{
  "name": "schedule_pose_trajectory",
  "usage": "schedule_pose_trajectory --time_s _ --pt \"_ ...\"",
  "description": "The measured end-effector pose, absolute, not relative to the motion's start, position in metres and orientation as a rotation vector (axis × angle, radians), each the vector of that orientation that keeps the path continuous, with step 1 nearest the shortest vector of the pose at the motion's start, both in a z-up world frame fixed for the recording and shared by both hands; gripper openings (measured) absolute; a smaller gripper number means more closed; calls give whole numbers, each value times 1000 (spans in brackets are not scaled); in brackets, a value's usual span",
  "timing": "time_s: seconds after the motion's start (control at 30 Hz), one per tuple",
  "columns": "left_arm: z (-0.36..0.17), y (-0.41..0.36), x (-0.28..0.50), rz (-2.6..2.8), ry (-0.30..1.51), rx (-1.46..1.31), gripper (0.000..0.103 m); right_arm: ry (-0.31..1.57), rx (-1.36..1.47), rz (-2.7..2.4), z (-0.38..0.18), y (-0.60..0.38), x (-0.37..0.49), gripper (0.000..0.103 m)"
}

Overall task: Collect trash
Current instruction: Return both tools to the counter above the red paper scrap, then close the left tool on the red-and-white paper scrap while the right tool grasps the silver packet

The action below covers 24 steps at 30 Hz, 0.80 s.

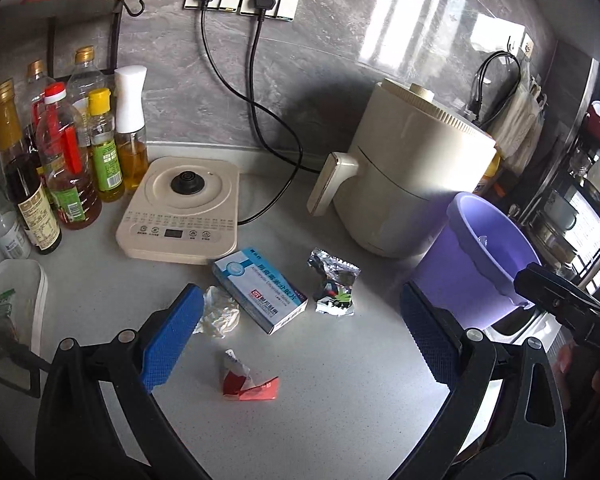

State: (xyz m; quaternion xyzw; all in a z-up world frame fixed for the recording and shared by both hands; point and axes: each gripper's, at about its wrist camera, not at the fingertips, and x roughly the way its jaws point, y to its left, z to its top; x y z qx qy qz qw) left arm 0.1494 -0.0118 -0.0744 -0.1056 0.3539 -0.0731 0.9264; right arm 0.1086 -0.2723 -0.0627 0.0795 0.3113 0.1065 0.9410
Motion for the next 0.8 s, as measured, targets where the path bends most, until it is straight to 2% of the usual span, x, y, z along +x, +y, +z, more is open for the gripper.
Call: schedule_pose_trajectory --time_s 0.13,0.2,0.27,0.43,0.8 --pt "-86 6 143 -124 752 -250 96 653 130 255 -67 -244 113 95" --pt "-93 10 143 -125 769 -258 93 660 109 266 -70 -232 116 95" --pt "-103 11 144 -131 794 -260 84 676 100 286 -74 -221 119 95" --pt "-133 11 149 -149 871 -284 71 755 111 321 -90 -202 128 92" --pt "-191 7 156 -153 980 -274 64 876 44 317 -133 -185 133 90"
